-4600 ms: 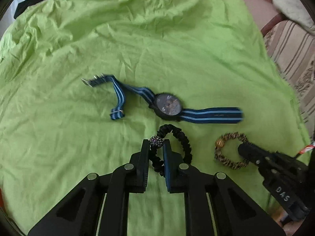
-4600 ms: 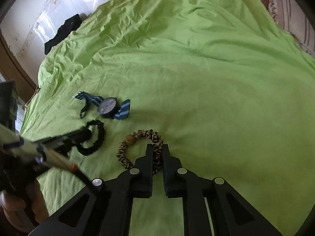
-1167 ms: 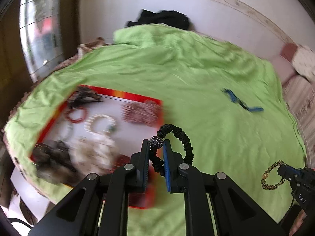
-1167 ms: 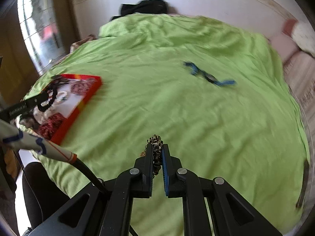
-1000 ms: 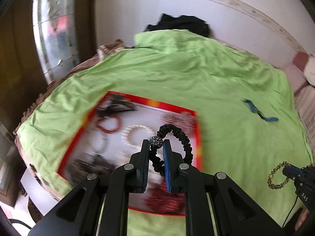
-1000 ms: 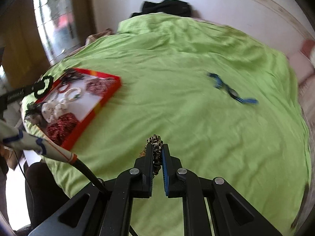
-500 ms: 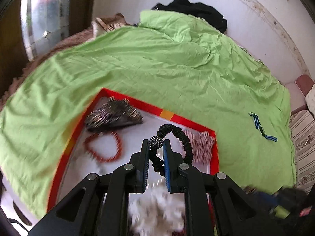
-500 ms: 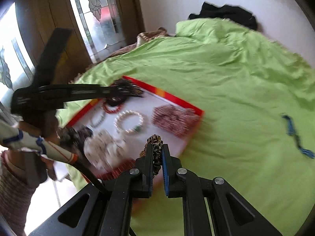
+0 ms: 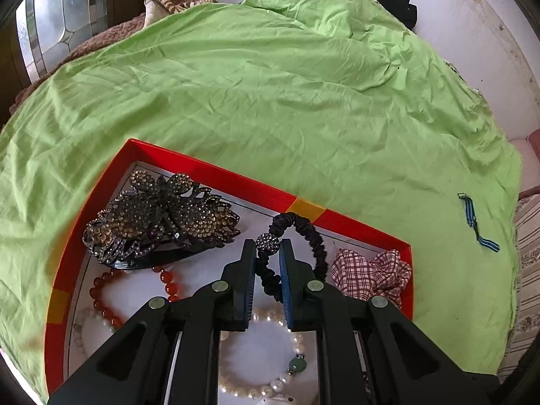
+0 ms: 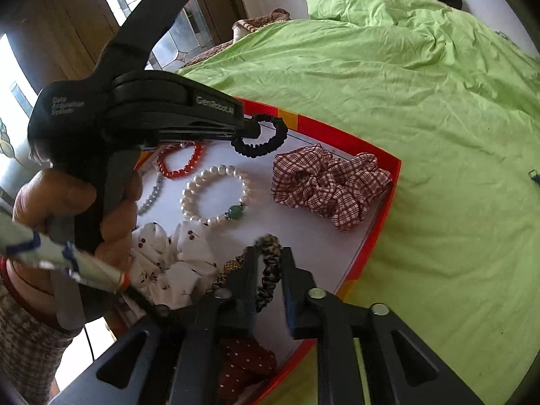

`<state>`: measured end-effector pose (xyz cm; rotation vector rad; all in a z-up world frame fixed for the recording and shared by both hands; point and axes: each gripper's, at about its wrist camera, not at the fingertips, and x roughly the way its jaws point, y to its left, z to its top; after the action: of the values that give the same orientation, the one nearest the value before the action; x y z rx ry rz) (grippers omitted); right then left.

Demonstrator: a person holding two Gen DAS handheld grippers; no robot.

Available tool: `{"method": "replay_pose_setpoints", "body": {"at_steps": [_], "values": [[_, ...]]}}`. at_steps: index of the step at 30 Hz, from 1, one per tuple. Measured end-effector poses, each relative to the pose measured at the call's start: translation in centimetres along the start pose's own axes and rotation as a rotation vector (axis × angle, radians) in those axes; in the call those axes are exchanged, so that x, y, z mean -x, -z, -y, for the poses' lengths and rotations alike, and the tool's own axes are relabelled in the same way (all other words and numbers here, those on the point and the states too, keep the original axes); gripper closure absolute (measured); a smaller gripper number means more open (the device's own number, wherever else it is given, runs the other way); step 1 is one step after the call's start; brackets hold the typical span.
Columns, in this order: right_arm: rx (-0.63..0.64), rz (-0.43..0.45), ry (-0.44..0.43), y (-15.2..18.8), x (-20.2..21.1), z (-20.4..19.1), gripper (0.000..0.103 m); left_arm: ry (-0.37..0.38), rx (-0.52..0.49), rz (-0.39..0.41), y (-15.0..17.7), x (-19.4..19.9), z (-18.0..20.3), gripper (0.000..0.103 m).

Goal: Organize jewelry
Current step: 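Carry black and leopard bracelets into the red tray and release both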

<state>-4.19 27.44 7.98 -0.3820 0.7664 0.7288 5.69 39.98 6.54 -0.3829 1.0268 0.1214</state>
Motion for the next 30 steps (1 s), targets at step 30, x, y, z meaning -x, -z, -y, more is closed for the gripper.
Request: {"method": "replay_pose_setpoints", "body": {"at_steps": [30], "values": [[-0.109,0.057,0.113,3.9,6.0,5.2,0.048,-0.181,0.023,0.237,10.3,14.6,-0.8,0.054]]}}
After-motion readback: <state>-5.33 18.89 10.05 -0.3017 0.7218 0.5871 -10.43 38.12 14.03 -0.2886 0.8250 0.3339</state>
